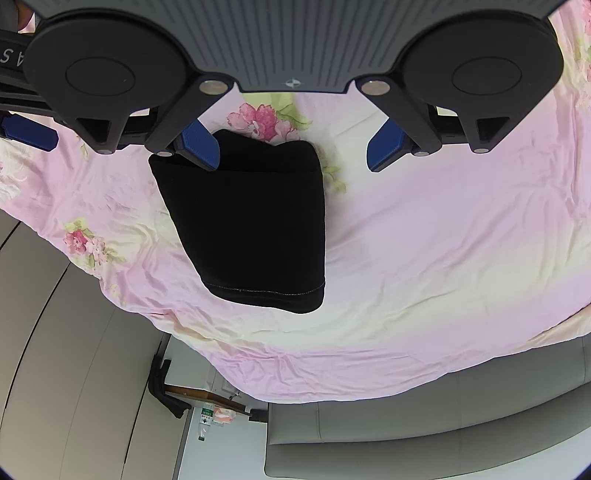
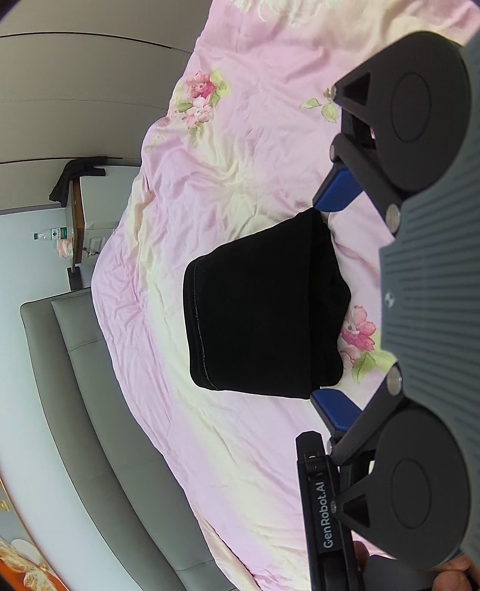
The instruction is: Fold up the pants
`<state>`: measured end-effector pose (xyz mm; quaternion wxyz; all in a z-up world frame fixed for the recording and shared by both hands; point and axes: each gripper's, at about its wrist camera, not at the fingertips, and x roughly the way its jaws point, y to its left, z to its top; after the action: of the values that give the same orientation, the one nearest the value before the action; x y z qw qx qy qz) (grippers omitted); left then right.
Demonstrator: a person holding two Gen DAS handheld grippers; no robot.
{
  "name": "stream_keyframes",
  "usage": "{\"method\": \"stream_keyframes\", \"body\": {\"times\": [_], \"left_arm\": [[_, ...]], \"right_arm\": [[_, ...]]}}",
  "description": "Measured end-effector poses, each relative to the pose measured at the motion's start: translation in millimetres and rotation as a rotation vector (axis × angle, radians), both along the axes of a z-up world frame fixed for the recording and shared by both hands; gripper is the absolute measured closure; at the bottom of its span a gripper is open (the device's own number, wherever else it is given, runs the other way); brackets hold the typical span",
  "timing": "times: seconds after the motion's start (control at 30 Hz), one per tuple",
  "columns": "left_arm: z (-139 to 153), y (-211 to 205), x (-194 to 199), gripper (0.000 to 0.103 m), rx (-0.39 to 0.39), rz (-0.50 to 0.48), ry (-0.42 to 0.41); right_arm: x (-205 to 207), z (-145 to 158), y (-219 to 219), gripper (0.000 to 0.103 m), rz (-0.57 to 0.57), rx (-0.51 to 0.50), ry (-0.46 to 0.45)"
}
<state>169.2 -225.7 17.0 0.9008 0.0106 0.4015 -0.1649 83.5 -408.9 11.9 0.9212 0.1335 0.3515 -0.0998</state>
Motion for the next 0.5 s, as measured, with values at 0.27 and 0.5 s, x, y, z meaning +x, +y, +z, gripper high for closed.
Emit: {"method": "stream_keyframes", "body": {"times": [0.27,0.5], "left_arm": [[0.6,1.6,-0.4,0.000,0.003,0.002,-0.002],[0.2,4.2,0.5,0.000,0.000,0.005,0.005]], "right_arm": [[0.0,-0.1,0.4,0.005,0.000,0.001,0.000],[-0.7,-0.1,1.0,0.005,-0.002,0.001,0.002]]}}
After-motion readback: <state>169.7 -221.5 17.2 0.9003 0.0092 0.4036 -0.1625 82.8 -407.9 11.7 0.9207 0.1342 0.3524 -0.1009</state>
